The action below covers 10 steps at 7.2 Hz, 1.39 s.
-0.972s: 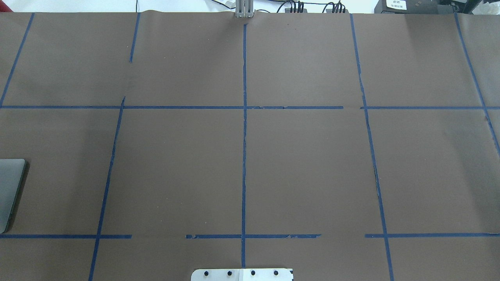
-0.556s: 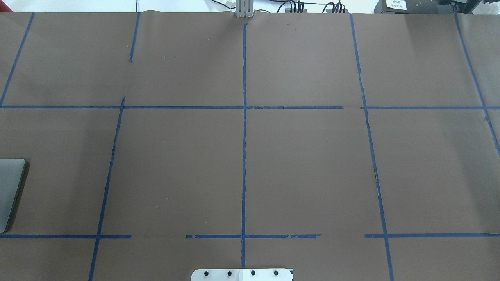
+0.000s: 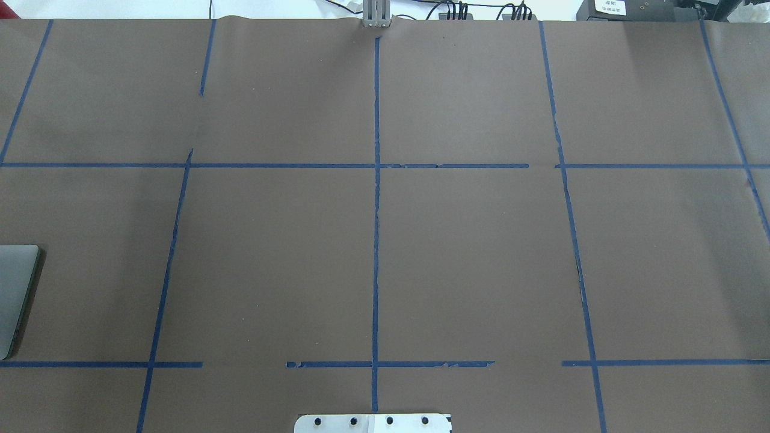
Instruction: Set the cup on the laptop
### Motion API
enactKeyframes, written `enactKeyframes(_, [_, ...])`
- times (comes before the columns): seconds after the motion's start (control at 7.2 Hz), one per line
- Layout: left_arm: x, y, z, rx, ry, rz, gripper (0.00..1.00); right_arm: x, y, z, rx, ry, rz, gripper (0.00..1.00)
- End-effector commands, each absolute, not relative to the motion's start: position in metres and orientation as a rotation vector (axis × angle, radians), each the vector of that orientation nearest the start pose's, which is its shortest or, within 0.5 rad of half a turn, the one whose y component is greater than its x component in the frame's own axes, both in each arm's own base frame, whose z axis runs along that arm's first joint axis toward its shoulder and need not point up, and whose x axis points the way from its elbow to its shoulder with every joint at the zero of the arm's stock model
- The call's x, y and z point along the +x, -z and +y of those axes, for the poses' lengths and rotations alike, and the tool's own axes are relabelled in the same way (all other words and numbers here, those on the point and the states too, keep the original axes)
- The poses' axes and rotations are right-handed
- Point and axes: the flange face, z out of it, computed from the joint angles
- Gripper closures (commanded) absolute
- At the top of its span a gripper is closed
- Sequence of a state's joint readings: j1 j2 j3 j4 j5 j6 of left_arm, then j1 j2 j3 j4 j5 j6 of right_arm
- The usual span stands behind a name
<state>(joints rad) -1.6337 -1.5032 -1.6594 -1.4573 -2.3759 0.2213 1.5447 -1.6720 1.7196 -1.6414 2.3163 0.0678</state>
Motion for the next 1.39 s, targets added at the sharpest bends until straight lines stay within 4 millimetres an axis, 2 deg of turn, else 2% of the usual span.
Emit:
enactKeyframes(0.0, [-0.0894, -0.6536, -0.4522, 0.033, -0.116, 0.809, 0.00, 0.0541, -0.6421, -0.4484, -0.057, -0.048, -0.744, 0.00])
enactKeyframes(1.25, [-0.0892, -0.6489, -0.4588, 0.042, -0.122, 0.806, 0.00, 0.0541, -0.6421, -0.4484, -0.057, -0.048, -0.744, 0.00])
